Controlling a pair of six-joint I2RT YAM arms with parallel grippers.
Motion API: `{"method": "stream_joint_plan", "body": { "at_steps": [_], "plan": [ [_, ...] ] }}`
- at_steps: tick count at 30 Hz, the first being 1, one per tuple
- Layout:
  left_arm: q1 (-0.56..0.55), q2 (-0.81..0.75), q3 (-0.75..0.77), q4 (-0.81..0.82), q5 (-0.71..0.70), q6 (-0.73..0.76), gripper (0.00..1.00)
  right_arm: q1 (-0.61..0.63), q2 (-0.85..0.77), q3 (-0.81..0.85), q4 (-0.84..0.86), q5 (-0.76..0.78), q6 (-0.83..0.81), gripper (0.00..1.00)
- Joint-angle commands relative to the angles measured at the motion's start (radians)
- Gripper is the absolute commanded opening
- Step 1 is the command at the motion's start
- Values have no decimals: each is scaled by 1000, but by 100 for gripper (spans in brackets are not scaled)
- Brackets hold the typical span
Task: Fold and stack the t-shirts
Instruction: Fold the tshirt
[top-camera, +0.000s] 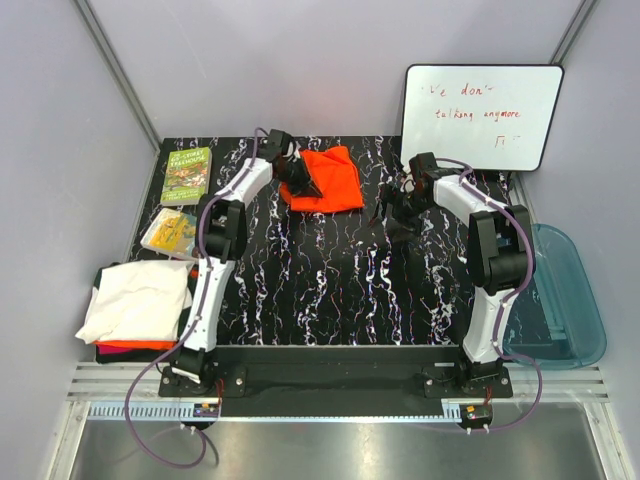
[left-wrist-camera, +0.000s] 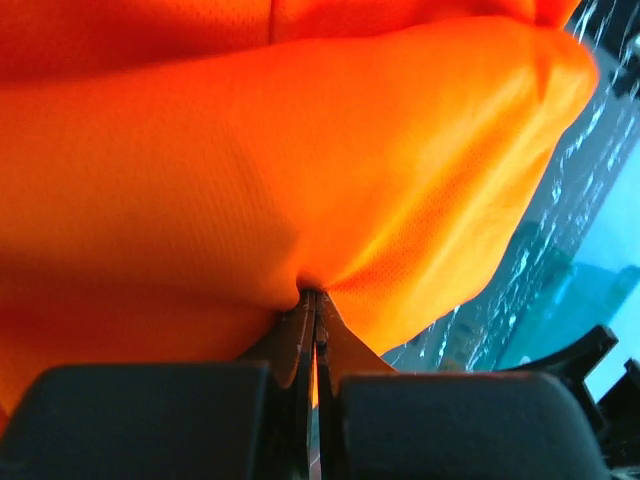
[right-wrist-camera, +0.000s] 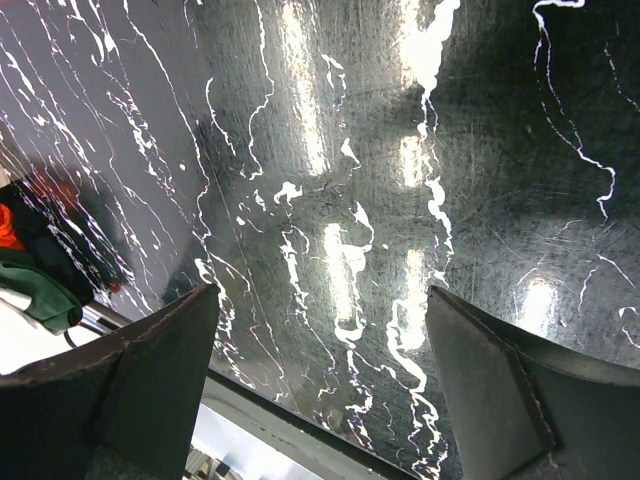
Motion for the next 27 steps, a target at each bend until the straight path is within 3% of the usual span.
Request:
{"method": "stream_joint_plan", "body": {
  "at_steps": [1,6,10,13,17,21,23,25,26,27],
  "plan": [
    [-33,-109,-219,-7,38,43,0,-4,-40,24,-3,7,0,92],
    [-66,-265,-501,-10,29,156,0,-4,-29,56,-3,-7,-3,93],
    [-114,-422,-757,2,21,202,0,1,-33,64,-2,-10,-4,100],
    [-149,-514,-871,14,10,218,0,18,-36,70,-2,-19,-7,100],
    [-169,-612,-927,19,19,218,0,61,-38,72,-3,-33,-1,100],
    [-171,-739,-877,5,15,229,2,116,-58,69,-3,-44,28,100],
    [-169,-770,-846,-19,-13,236,38,131,-76,66,-3,-44,43,100],
    [-166,-806,-803,-38,-54,242,65,143,-95,58,-3,-42,57,100],
    [-163,-812,-790,-39,-66,245,86,147,-101,55,-2,-39,62,100],
    [-156,-819,-775,-44,-79,247,94,147,-105,47,-3,-38,63,100]
  ]
}}
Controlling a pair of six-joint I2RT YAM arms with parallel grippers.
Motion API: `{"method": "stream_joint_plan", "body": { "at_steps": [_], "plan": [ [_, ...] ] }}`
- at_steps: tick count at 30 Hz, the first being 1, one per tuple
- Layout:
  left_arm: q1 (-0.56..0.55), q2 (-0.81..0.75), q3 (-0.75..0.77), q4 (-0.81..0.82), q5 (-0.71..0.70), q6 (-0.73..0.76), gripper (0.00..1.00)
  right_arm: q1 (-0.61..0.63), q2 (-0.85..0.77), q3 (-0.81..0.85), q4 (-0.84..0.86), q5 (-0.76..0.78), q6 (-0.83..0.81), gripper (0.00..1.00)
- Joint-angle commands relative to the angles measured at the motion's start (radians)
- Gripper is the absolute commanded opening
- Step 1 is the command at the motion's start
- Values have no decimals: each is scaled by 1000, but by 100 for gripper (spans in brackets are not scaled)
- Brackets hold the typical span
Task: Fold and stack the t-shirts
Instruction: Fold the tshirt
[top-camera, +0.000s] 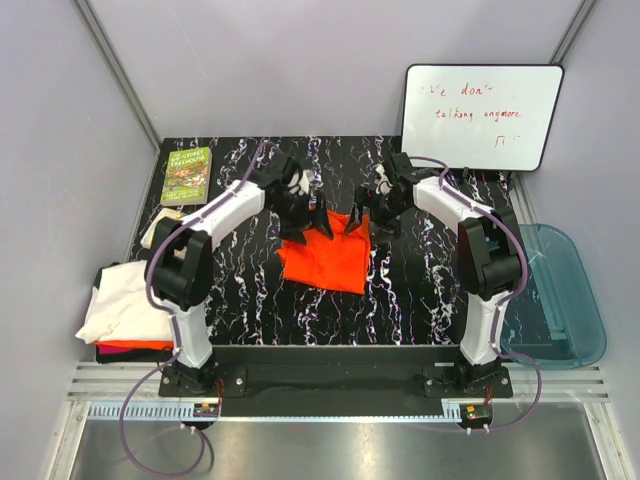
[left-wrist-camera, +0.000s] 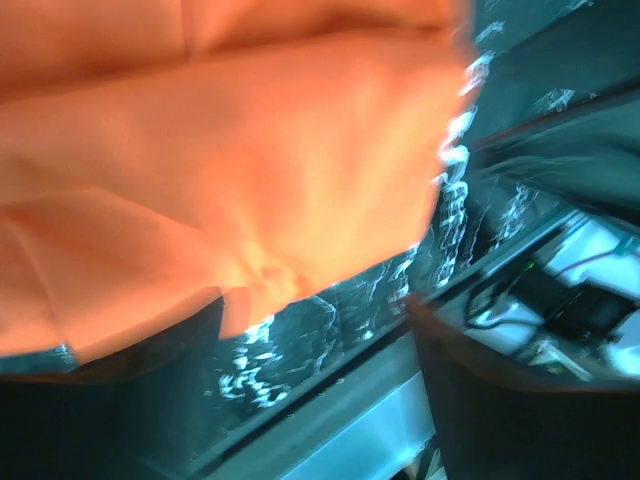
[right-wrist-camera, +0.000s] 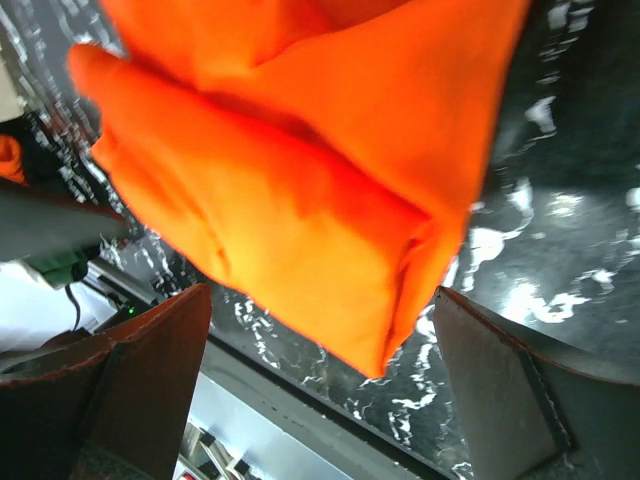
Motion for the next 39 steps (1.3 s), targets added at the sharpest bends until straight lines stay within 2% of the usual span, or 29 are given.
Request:
{"method": "stream_joint_plan", "body": {
  "at_steps": [1,6,13,20,29,32,39],
  "plan": [
    [22,-96,97,-15,-85,28,99,10,-100,14,-2,-8,34,100],
    [80,-65,114,-49,-108,49,99,10,-115,4,-3,18,38,95],
    [151,-14,134,-138,-235,115,99,11,-91,0,-8,35,40,89],
    [176,33,124,-135,-245,130,98,11,-43,-3,-5,26,46,78],
    [176,95,111,-75,-187,101,86,23,16,-9,1,11,58,66],
    [176,107,116,-64,-170,98,79,27,30,-7,6,-6,61,59],
    [176,127,130,-52,-151,94,78,43,44,-13,50,-14,69,54]
  ]
}}
